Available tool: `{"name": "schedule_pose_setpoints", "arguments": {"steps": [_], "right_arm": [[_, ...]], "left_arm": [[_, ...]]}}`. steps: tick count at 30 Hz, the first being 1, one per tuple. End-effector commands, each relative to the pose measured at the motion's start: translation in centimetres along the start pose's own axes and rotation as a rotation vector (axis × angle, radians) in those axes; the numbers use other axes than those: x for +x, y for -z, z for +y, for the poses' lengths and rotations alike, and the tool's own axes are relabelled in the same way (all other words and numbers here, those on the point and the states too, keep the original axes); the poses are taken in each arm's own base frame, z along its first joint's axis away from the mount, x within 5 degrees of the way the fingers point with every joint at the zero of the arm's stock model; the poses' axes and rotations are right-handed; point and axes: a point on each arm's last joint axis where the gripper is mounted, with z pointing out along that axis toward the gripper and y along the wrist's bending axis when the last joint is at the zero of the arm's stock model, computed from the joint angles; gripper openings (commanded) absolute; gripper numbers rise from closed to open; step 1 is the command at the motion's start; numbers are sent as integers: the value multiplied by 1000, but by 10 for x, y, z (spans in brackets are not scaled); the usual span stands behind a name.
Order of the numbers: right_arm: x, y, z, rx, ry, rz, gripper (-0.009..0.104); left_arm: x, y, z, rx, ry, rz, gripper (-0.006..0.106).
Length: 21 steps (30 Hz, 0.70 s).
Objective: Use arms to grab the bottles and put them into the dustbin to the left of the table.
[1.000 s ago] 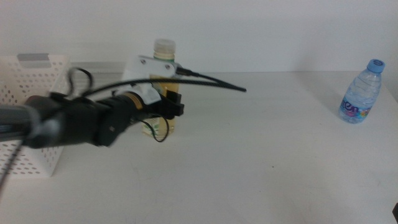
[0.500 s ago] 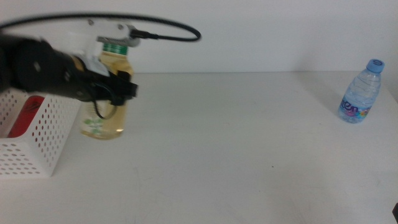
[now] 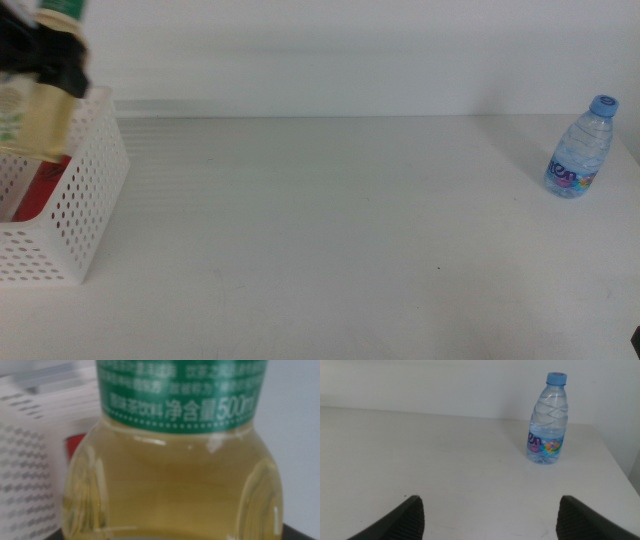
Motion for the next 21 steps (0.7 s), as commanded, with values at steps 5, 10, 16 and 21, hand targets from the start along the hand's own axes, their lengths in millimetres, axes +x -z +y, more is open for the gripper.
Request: {"name": "schedule_pose_setpoints", "arguments": {"steps": [5, 10, 16, 21], "right_arm": [[-11, 3, 0, 3, 15, -111, 95], [-11, 3, 0, 3, 15, -111, 95], [-11, 3, 0, 3, 15, -111, 95], [-11, 3, 0, 3, 15, -111, 95]], "left_arm": [[-6, 32, 48, -80, 105, -85, 13], [3, 8, 72, -59, 156, -19, 13], [10, -26, 83, -12, 155, 72, 13], [16, -50, 87, 11, 164, 143, 13]]}}
